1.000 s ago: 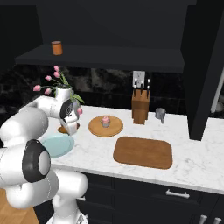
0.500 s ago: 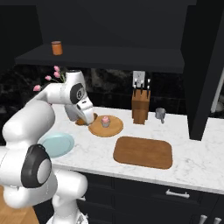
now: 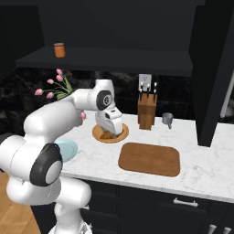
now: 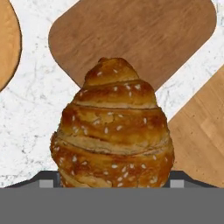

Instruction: From the different types of pastries on the counter, select a croissant and place it on the cutting board. Then retrieve a jar of jam from the cabinet and place it alongside the croissant on the cutting board.

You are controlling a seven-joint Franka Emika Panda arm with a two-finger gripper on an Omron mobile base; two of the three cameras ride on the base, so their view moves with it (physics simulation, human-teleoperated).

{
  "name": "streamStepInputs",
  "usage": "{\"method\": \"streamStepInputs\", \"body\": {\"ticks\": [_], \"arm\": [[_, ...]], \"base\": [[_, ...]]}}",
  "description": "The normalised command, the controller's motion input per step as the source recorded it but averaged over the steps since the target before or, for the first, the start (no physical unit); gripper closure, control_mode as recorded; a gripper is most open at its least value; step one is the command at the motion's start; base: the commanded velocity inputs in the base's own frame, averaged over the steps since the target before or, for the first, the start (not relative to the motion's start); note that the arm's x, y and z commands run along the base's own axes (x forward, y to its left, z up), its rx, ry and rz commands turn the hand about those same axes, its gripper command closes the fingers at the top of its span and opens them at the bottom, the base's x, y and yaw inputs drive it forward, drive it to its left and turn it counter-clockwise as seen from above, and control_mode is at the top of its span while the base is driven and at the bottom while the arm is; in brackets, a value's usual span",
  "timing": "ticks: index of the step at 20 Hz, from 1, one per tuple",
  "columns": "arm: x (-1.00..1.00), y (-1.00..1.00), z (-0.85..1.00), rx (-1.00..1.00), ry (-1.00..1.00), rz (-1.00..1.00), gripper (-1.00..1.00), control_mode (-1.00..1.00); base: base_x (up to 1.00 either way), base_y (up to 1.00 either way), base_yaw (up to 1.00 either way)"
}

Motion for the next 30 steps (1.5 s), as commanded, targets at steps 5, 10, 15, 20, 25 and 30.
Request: {"method": "streamStepInputs", "body": {"ticks": [5, 10, 15, 20, 25, 30], "arm": [[0.00, -0.19, -0.29, 0.05, 0.01, 0.00, 1.00, -1.00], [0.00, -0.67, -0.57, 0.01, 0.00, 0.00, 1.00, -1.00], [0.00, -0.39, -0.15, 0.00, 0.00, 0.00, 1.00, -1.00], [0.00, -0.20, -0.26, 0.00, 0.00, 0.00, 1.00, -1.00], [0.33, 0.00, -0.03, 0.00, 0.00, 0.00, 1.00, -1.00], [0.21, -0.15, -0.16, 0.00, 0.00, 0.00, 1.00, -1.00]], "base": [[0.00, 0.00, 0.00], [0.00, 0.00, 0.00], [0.00, 0.00, 0.00], [0.00, 0.00, 0.00], [0.00, 0.00, 0.00], [0.00, 0.00, 0.00]]}}
